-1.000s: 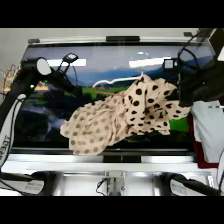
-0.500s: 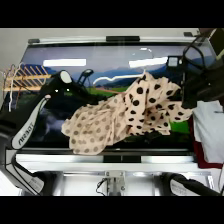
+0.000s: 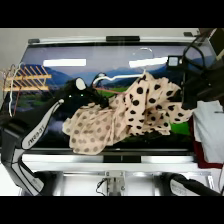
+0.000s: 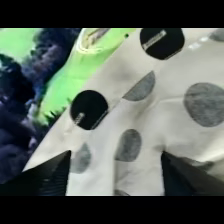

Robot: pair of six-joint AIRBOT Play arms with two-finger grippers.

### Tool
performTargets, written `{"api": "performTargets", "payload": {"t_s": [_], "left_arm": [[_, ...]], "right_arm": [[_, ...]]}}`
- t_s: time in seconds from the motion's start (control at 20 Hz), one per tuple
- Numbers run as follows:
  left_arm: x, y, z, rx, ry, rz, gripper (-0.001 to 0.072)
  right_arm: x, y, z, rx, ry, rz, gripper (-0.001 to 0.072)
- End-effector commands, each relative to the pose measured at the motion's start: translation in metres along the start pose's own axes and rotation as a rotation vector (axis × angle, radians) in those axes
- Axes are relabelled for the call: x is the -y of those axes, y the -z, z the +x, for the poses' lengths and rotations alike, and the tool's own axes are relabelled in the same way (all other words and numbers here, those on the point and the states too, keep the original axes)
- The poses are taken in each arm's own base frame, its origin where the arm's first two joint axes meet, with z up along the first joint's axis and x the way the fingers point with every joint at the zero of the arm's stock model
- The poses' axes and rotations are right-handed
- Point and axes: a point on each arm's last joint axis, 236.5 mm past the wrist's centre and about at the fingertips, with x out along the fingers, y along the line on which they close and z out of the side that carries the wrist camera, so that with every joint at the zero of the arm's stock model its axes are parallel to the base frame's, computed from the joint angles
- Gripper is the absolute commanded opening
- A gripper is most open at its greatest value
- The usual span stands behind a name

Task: Fold the shirts.

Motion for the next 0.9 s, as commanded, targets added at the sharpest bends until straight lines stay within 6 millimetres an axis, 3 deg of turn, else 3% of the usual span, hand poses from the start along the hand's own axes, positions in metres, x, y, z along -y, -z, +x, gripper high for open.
{"api": "performTargets", "payload": {"t_s": [0.0, 0.05, 0.1, 0.15, 0.2, 0.25, 0.3, 0.45, 0.6, 0.7, 0.85], "left_arm": [[0.005, 0.006, 0.015, -0.019, 0.023, -0.037, 0.0602], [0.007, 0.008, 0.018, -0.026, 0.035, -0.045, 0.0524], [0.007, 0.009, 0.019, -0.027, 0.037, -0.051, 0.0345], [0.006, 0.008, 0.02, -0.025, 0.034, -0.052, 0.0238], [0.005, 0.007, 0.02, -0.018, 0.03, -0.051, 0.0196], [0.004, 0.006, 0.019, -0.015, 0.028, -0.053, 0.0088], [0.003, 0.006, 0.017, -0.014, 0.028, -0.063, 0.0046], [-0.017, -0.006, -0.012, -0.001, -0.008, -0.06, 0.0044], [-0.066, -0.04, -0.086, 0.123, -0.144, -0.112, 0.0043], [-0.088, -0.062, -0.143, 0.237, -0.195, -0.167, 0.0043], [-0.086, -0.082, -0.207, 0.357, -0.232, -0.184, 0.0043]], "right_arm": [[-0.001, 0.0, 0.0, 0.0, -0.001, 0.003, 0.0051], [-0.001, 0.0, 0.0, 0.0, -0.001, 0.003, 0.0051], [-0.001, 0.0, 0.0, 0.0, -0.001, 0.004, 0.0051], [-0.001, 0.0, 0.0, 0.0, -0.001, 0.004, 0.0051], [-0.001, 0.0, 0.0, 0.0, -0.001, 0.005, 0.0051], [-0.001, 0.0, 0.0, -0.001, -0.001, 0.01, 0.0051], [-0.001, 0.0, 0.0, -0.001, -0.002, 0.015, 0.0051], [-0.001, 0.0, 0.0, -0.001, -0.004, 0.024, 0.0051], [-0.002, 0.0, -0.001, -0.001, -0.006, 0.047, 0.0051], [-0.003, 0.0, -0.001, -0.001, -0.008, 0.051, 0.0051], [-0.006, -0.007, -0.001, 0.03, -0.022, 0.069, 0.0051]]}}
